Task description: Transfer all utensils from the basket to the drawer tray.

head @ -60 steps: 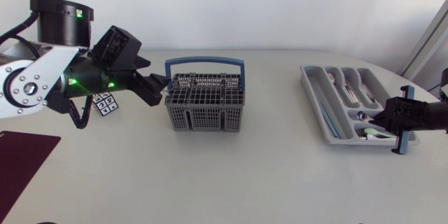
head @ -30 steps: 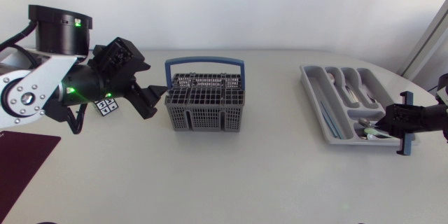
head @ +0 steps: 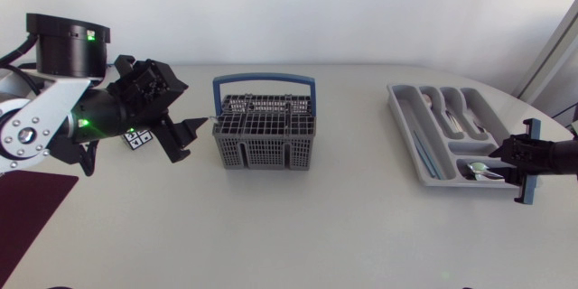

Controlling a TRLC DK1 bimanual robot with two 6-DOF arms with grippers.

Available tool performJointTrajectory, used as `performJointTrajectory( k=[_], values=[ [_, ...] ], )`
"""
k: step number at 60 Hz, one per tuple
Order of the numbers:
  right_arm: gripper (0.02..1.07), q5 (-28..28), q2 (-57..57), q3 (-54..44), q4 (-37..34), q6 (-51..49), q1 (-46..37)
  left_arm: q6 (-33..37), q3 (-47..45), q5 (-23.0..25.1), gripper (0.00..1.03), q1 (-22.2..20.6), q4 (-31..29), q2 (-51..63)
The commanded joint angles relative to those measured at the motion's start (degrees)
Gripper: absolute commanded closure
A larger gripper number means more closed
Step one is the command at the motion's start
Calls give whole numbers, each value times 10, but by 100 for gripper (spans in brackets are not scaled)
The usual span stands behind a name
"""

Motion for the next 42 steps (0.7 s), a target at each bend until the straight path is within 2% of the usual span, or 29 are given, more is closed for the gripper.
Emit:
performJointTrajectory(
  k=[1,12,15,20,27,31,42],
  values=[
    [56,-9,-36,-29,-2,0,2,47,-21,0,20,8,4,-11],
    [56,-22,-102,-78,-2,43,34,134,-29,-1,20,16,19,-12],
    [50,-22,-120,-93,-2,59,48,165,-32,-1,20,16,26,-12],
    [47,-22,-149,-116,-2,87,72,206,-33,-1,20,17,34,-10],
    [47,-21,-185,-144,-1,130,109,264,-33,8,21,16,34,-4],
    [43,-21,-209,-155,-1,177,141,313,-31,13,21,15,34,6],
    [43,-21,-257,-174,-1,258,204,380,-8,27,21,12,11,32]
  ],
)
